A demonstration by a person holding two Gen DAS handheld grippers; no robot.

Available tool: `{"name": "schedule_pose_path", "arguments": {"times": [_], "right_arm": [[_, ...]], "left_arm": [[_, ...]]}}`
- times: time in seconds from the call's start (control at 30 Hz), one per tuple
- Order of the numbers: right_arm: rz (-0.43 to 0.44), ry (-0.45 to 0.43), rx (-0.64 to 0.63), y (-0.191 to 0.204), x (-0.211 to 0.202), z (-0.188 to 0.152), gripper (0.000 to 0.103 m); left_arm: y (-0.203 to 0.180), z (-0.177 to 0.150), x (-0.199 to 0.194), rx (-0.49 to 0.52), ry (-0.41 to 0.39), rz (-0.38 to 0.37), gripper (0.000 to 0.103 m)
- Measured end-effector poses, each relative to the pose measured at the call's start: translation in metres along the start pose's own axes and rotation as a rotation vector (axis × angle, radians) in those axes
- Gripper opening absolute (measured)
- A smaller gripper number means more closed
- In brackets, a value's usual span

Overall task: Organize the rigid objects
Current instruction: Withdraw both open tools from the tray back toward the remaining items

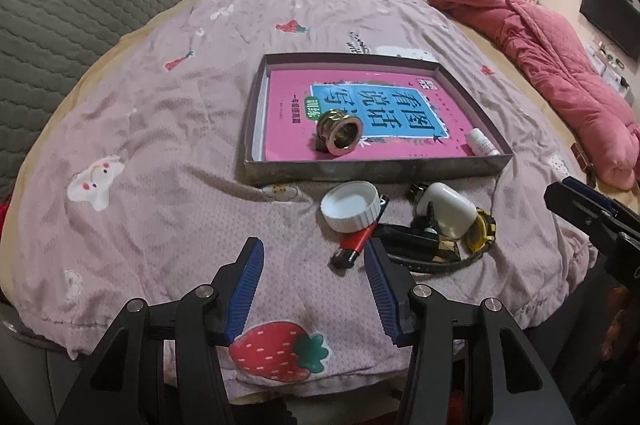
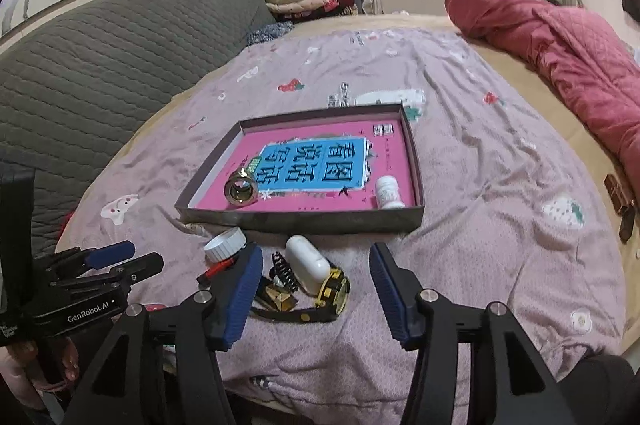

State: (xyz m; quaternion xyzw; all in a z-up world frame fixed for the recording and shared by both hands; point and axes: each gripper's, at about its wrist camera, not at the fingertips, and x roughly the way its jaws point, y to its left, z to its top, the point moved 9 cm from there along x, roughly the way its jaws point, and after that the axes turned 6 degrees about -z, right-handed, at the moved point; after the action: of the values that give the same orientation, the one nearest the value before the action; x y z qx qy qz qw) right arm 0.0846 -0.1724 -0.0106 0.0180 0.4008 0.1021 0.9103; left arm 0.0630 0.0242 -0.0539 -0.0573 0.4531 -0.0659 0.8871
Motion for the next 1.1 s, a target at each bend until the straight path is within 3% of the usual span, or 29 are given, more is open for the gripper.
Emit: {"name": "schedule_pose_path", "arguments": {"times": [0.6,1.1], "right_arm": [[-0.019,0.128,-0.065,0.013,0.019,-0.033,0.056],[-0.03,0.169,-0.034,0.006,0.03,-0.04,0.056]], "left_arm": [[-0.014,-0.012,0.01,0.014,0.054,-0.04,0.054],[-0.017,-0.019,0.018,0.013,0.08,-0.059,0.054]]}}
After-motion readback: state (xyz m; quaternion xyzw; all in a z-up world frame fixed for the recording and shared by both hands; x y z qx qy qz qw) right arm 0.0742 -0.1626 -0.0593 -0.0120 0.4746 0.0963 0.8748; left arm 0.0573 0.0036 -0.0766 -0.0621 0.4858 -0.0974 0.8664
